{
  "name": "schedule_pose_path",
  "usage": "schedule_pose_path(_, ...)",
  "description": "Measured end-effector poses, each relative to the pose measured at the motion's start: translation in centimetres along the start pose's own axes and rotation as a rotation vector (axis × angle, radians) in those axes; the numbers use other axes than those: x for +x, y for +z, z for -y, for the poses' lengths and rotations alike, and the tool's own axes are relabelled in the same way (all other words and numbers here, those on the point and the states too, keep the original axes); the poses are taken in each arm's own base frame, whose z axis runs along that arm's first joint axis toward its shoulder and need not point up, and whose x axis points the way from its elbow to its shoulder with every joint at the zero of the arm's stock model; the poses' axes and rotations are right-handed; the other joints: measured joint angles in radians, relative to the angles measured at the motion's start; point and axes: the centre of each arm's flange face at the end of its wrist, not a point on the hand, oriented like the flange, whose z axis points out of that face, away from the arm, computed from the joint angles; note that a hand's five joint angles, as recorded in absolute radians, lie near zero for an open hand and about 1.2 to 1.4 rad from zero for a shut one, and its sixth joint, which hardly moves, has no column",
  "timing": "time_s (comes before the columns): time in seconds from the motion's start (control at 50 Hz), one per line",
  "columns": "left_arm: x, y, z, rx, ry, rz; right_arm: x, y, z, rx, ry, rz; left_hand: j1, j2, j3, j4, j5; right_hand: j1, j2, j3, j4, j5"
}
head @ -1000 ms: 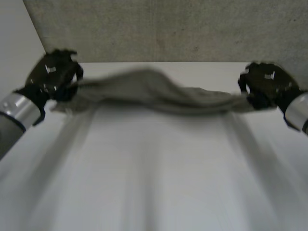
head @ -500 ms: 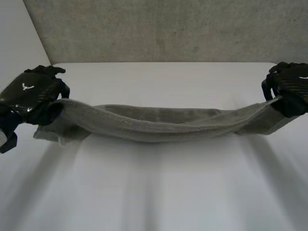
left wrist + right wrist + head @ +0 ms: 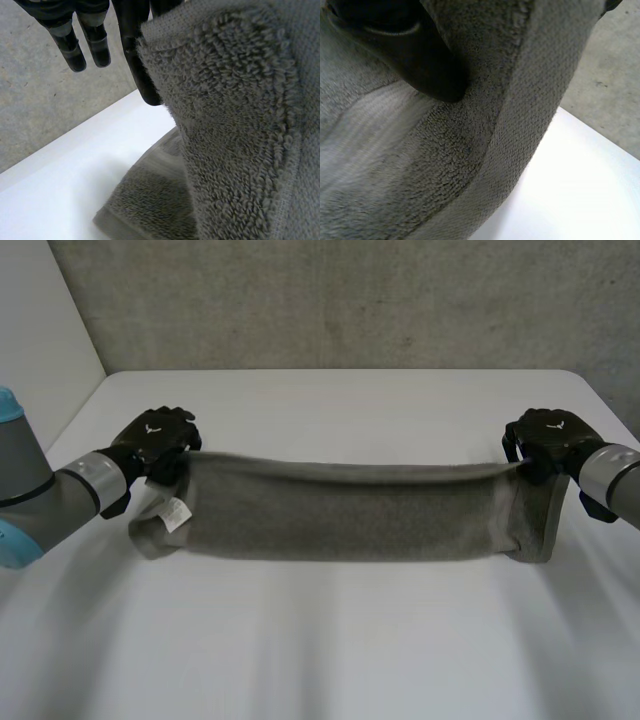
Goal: Fold the towel.
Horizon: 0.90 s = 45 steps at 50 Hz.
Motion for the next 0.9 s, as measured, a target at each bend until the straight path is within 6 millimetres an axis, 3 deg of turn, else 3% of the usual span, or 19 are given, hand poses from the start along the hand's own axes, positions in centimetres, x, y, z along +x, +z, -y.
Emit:
schedule_pose_path(0.16,-0.4,1.7,-1.0,0.003,0.009,-0.003,-0.2,2.0,-1.2,-0.011,-0.009,-0.043,0.000,0.000,0.000,0.000,0.000,0.000,0.000,0.000,0.000,0.000)
schedule_pose_path(0.52,0.7,2.5,-3.1,-0.018,0.007,-0.029,-1.0,3.6,-3.7,-0.047,0.004,-0.028,0.000,0.000,0.000,0.000,0.005,-0.004,-0.004,0.000,0.000,-0.005)
schedule_pose_path(0.56,0.7,2.5,-3.1,-0.018,0.015,-0.029,-1.0,3.7,-3.7,-0.037,0.001,-0.033,0.000,0.000,0.000,0.000,0.005,-0.148,-0.152,0.000,0.000,-0.143)
schedule_pose_path(0.6,0.7,2.5,-3.0,-0.016,0.024,-0.029,-1.1,3.8,-3.5,-0.025,-0.004,-0.038,-0.153,-0.197,0.000,0.000,-0.174,-0.328,-0.331,0.000,0.000,-0.325)
schedule_pose_path(0.7,0.7,2.3,-2.4,-0.007,0.043,-0.018,-1.3,3.8,-2.7,0.012,-0.020,-0.054,-0.907,-0.982,0.000,0.000,-0.985,-0.794,-0.781,0.000,0.000,-0.856)
schedule_pose_path(0.78,0.7,2.0,-1.8,-0.003,0.048,-0.005,-1.3,3.4,-1.8,0.036,-0.014,-0.062,-0.995,-1.093,0.000,0.000,-1.103,-1.027,-1.027,0.000,0.000,-1.093)
schedule_pose_path(0.9,1.0,1.3,-1.0,0.004,0.052,0.002,-1.0,2.6,-0.1,0.093,0.014,-0.082,-0.995,-1.093,0.000,0.000,-1.103,-1.067,-1.064,0.000,0.000,-1.092)
